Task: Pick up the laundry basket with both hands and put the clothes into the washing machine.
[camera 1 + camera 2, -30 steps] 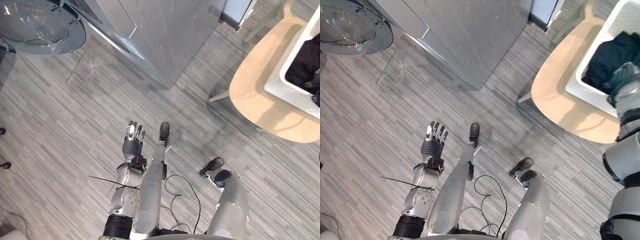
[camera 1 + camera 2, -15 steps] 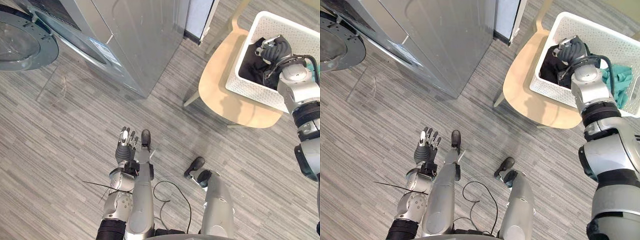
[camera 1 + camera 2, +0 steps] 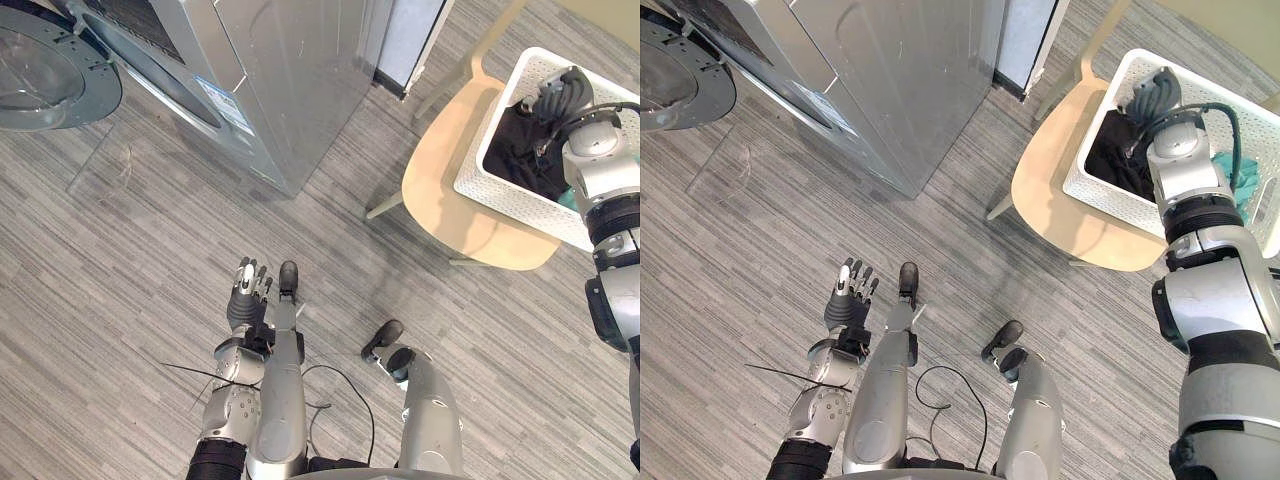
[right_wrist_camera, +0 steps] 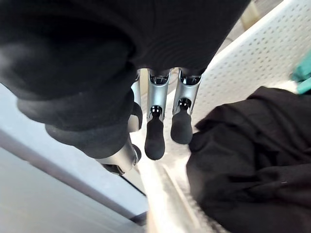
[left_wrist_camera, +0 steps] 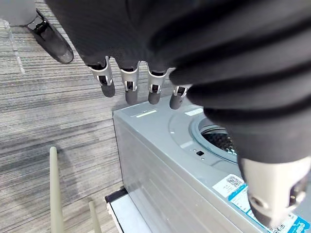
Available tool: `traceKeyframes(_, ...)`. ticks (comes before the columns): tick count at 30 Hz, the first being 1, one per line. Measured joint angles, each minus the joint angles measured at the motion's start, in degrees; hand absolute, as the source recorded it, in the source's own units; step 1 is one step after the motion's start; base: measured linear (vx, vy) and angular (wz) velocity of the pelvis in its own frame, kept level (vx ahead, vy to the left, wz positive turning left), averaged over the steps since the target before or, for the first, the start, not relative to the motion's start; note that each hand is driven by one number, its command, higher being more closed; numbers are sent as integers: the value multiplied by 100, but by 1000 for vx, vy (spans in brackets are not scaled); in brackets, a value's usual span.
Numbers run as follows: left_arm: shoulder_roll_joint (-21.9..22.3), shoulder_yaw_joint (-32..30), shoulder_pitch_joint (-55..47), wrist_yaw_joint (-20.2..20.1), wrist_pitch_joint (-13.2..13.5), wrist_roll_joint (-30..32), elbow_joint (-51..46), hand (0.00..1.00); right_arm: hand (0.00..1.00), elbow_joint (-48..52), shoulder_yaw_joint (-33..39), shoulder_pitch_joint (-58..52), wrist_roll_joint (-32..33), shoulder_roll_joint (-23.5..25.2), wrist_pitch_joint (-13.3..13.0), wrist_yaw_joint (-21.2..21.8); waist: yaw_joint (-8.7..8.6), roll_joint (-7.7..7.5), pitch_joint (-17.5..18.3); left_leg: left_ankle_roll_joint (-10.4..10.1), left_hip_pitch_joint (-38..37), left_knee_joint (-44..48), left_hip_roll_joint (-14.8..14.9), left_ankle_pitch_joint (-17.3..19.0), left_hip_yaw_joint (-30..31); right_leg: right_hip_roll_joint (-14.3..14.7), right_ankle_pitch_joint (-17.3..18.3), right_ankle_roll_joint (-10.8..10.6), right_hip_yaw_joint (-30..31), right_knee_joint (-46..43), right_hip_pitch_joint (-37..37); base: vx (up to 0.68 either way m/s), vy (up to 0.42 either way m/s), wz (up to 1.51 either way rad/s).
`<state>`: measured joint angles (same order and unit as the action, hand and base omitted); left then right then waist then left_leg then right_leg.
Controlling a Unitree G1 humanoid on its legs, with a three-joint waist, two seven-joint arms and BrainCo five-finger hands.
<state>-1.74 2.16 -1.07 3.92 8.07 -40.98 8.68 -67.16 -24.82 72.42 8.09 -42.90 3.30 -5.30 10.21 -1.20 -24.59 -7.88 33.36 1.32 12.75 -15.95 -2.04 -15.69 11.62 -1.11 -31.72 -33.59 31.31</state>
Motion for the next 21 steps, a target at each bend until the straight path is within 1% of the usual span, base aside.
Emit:
traceKeyframes(2, 63, 6, -1, 18, -14, 1, -1, 0, 0, -231, -88, 4, -261, -8, 179, -129, 3, 0, 0, 4, 37, -76, -11, -29, 32, -10, 1, -1, -66, 16, 24, 78, -63, 10)
traceKeyframes(3, 69, 6, 1, 32, -15, 9, -2, 0, 0, -236, -103, 4, -280, -9, 197, -208, 2, 0, 0, 4, 37, -88, -18, -29, 29, -19, 1, -2, -69, 16, 29, 68, -51, 3)
traceKeyframes(5, 104, 22, 12, 123, -27, 22, -14, 0, 0, -236, -103, 56, -313, -16, 196, -507, -15, 0, 0, 5, 33, -94, -31, -29, -1, -35, 1, -2, -68, 30, 31, 55, -37, 0)
traceKeyframes(7, 106, 35, 15, 152, -36, 66, -16, 0, 0, -234, -78, 125, -375, -23, 199, -685, -23, -8, -4, 4, 8, -58, -20, -27, -36, -33, -5, -11, -52, 46, 8, 73, -62, -5)
traceKeyframes(8, 100, 47, 14, 153, -36, 69, -21, 0, 0, -225, -32, 129, -407, -23, 199, -706, -23, -14, -8, 4, -2, -25, -14, -24, -51, -33, -9, -16, -45, 46, -9, 74, -79, -9)
traceKeyframes(9, 82, 82, 14, 151, -42, 69, -51, 0, 0, -224, 37, 114, -423, -15, 197, -704, -26, -26, -15, -2, -6, 147, 7, 73, -83, -30, -13, -23, -38, 39, -77, 57, -71, -17)
traceKeyframes(10, 43, 144, 6, 149, -62, 69, -108, 0, 0, -209, 194, -8, -435, 39, 196, -702, 7, -69, -39, -6, 9, 571, 53, 370, -123, -30, -12, -24, 6, -11, -190, 66, -80, -24)
traceKeyframes(11, -8, 208, -19, 135, -82, 72, -144, 0, 0, -201, 279, -142, -495, 117, 199, -695, 12, -73, -43, 5, 65, 1091, 117, 721, -125, -32, 2, -48, 24, -104, -318, 63, -59, -49)
traceKeyframes(12, -100, 260, -51, 95, -116, 106, -147, 0, 0, -129, 477, -385, -675, 277, 203, -659, 2, -67, -44, 46, 126, 2018, 278, 1355, -111, -56, 12, -77, 107, -470, -452, 37, -34, -50)
traceKeyframes(14, -183, 268, -26, 68, -139, 136, -117, 0, 0, 84, 842, -680, -819, 370, 200, -566, -33, -67, -41, 41, 152, 2689, 448, 1815, -92, -53, -1, -100, 314, -858, -462, -12, -9, -45)
traceKeyframes(15, -197, 268, 3, 40, -140, 145, -94, 0, 0, 142, 985, -785, -855, 394, 190, -563, -43, -70, -39, 17, 146, 2827, 504, 1941, -79, -37, -3, -105, 367, -931, -473, -47, -25, -44)
traceKeyframes(16, -270, 280, 165, -19, -136, 171, 128, 0, 0, 168, 1372, -1012, -887, 440, 192, -558, -36, -48, -49, -14, 63, 2849, 631, 2020, -42, -29, -103, -248, 438, -1131, -371, -40, -23, -39)
traceKeyframes(17, -314, 233, 266, -9, -131, 174, 330, 0, 0, 144, 1573, -1148, -949, 470, 192, -548, -23, -31, -58, -14, -4, 2789, 696, 2020, -50, -100, -25, -120, 570, -1175, -317, -29, -31, -35)
traceKeyframes(18, -324, 189, 298, 0, -125, 174, 438, 0, 0, 120, 1726, -1235, -1034, 511, 191, -536, -21, -32, -58, -15, -56, 2725, 735, 2020, -62, -188, -21, -107, 630, -1085, -318, 15, -74, -27)
traceKeyframes(19, -330, 148, 330, 11, -110, 175, 633, 0, 0, -13, 2119, -1372, -1108, 620, 192, -452, 4, -17, -65, -45, -180, 2617, 840, 2027, -93, -381, -51, -126, 699, -644, -407, 49, -175, -32)
traceKeyframes(20, -328, 140, 334, 24, -105, 176, 822, 0, 0, -248, 2541, -1427, -1203, 768, 224, -439, 29, -12, -73, -211, -333, 2579, 956, 2018, -111, -527, -132, -196, 690, -36, -622, 67, -236, -33)
traceKeyframes(21, -323, 137, 332, 27, -112, 178, 894, 0, 0, -301, 2685, -1485, -1283, 840, 230, -433, 31, -13, -74, -310, -405, 2600, 1028, 1996, -113, -588, -172, -252, 708, 216, -760, 97, -357, -31)
